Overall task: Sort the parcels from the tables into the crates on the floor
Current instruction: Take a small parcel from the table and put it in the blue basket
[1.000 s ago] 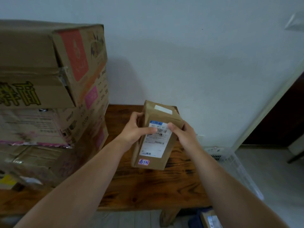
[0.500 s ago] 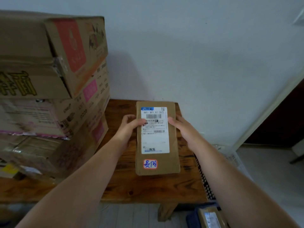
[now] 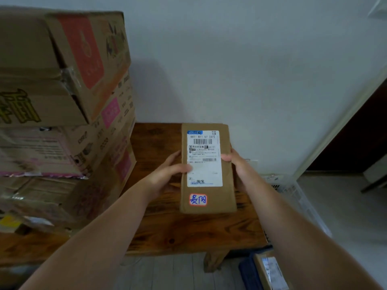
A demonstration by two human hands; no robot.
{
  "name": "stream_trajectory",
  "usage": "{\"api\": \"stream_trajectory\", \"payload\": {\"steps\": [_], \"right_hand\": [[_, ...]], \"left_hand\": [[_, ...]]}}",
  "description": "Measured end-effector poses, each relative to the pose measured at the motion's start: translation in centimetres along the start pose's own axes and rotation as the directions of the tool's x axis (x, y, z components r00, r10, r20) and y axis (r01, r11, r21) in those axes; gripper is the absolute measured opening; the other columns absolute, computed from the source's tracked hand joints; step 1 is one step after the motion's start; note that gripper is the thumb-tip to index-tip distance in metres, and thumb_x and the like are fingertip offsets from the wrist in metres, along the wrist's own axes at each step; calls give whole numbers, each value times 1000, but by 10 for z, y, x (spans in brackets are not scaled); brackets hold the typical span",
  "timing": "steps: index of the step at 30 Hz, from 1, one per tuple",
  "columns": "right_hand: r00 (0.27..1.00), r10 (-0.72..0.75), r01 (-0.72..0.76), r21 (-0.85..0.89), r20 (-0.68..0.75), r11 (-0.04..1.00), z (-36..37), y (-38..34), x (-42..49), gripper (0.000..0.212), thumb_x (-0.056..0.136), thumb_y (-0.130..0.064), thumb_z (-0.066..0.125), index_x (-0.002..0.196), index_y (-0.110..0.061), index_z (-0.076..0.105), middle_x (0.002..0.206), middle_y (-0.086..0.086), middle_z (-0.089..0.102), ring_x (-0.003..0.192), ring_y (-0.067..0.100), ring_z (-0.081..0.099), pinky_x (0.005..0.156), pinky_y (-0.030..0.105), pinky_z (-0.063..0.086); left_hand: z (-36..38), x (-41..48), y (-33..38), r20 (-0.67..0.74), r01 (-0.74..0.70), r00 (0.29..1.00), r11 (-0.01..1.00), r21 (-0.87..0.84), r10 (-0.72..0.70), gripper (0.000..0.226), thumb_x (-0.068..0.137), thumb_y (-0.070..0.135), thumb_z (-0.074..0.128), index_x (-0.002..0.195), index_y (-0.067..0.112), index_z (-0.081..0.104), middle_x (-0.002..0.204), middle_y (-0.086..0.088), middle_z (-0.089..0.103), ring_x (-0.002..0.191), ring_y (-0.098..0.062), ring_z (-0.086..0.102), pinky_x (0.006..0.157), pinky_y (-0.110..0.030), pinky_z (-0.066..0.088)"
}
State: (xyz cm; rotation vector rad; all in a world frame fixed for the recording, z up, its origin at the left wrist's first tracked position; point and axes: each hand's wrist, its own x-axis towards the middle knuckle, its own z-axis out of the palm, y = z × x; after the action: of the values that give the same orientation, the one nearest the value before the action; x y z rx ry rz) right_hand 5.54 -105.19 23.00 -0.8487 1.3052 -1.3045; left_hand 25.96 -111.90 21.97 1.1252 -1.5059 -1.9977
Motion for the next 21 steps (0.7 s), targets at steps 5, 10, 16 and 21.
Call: {"api": "stream_trajectory", "payload": {"steps": [5, 10, 16, 21], "right_hand": [[996, 40, -40, 9, -83, 999, -13, 18, -18, 15, 95, -28, 51, 108, -28, 60, 90, -8, 75, 88, 15, 69, 79, 33, 52], [976, 106, -90, 95, -191, 991, -53, 46, -57, 35, 93, -28, 54, 128, -22, 55, 117, 6, 69, 109, 27, 64, 96, 49, 48], [917, 136, -91, 135, -374, 987, -125, 58, -110, 29, 90, -29, 59, 119, -28, 63, 111, 3, 71, 106, 26, 66, 93, 49, 50], [879, 137, -53, 191, -457, 980, -199, 62, -159, 30, 92, -21, 57, 121, -23, 64, 112, 8, 71, 104, 30, 67, 91, 48, 51]], "left_hand": [[17, 14, -8, -58, 9, 998, 999, -47, -11, 71, 82, 26, 65, 144, 35, 30, 119, -2, 63, 106, -23, 60, 74, -38, 50], [59, 35, -22, 32, 46, 998, 998, -50, -45, 70, 80, 22, 67, 141, 37, 36, 115, 0, 66, 101, -22, 64, 75, -38, 51], [145, 46, -36, 127, 93, 987, 996, 12, -94, 75, 81, 20, 68, 143, 40, 30, 118, -2, 64, 101, -25, 64, 88, -46, 51], [233, 54, -52, 185, 100, 978, 995, 8, -99, 75, 79, 17, 71, 140, 40, 34, 122, -3, 63, 101, -27, 66, 82, -46, 55]]}}
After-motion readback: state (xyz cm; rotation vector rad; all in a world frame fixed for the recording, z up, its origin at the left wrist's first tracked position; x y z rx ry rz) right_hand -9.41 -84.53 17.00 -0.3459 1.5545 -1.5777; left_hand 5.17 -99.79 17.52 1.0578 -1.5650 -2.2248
